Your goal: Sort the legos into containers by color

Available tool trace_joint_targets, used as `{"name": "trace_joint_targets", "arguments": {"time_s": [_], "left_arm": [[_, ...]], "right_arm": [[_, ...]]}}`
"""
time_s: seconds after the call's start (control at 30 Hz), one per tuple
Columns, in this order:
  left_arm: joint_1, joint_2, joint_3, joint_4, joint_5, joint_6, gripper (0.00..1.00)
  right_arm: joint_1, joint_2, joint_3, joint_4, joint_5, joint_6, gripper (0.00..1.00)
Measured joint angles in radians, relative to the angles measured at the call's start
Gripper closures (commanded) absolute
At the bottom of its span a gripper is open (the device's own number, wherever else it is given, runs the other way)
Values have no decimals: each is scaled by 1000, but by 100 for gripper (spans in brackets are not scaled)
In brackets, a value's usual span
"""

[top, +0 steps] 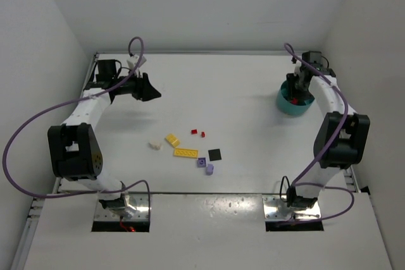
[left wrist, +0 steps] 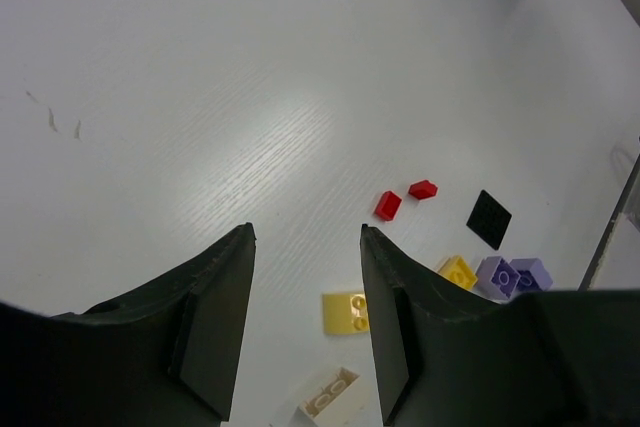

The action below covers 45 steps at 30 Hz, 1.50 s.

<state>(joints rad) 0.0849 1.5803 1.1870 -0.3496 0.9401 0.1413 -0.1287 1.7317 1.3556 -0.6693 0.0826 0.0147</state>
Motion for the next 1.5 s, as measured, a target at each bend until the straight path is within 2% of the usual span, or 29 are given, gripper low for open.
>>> {"name": "trace_joint_targets", "arguments": {"time_s": [0.07, 0.2, 0.3, 0.43, 0.57, 0.7, 0.77, 0.87, 1.0, 1.17, 1.5], "left_arm": [[0, 0, -1, 1, -3, -5, 48], [0, -3, -25, 11, -11, -2, 47], [-1, -24, -63, -16, -13, 47, 53], [-37, -71, -72, -137, -18, 212, 62], [-150, -109, -119, -206, -49, 340, 66], [-334, -109, -194, -237, -140, 402, 71], [-427, -99, -218, -226, -203, 421, 71], [-489, -81, -236, -188, -254, 438, 71], [-508, -20, -238, -127, -281, 481, 63], [-541, 80, -238, -52, -326, 508, 59], [-598, 174, -219, 18, -419, 504, 59]], "right_arm": [[0, -3, 1, 0, -5, 1, 48], [0, -34, 1, -5, -20, 0, 48], [2, -82, 6, -26, -89, -18, 51], [7, -145, 14, -57, -229, -61, 52], [18, -175, 0, -77, -339, -87, 53], [26, -177, -57, -88, -393, -99, 53], [27, -177, -74, -101, -407, -101, 53], [32, -177, -78, -103, -416, -102, 53], [35, -177, -78, -103, -416, -102, 54], [40, -177, -78, -105, -416, -102, 54], [40, -158, -76, -122, -421, -105, 54]]}}
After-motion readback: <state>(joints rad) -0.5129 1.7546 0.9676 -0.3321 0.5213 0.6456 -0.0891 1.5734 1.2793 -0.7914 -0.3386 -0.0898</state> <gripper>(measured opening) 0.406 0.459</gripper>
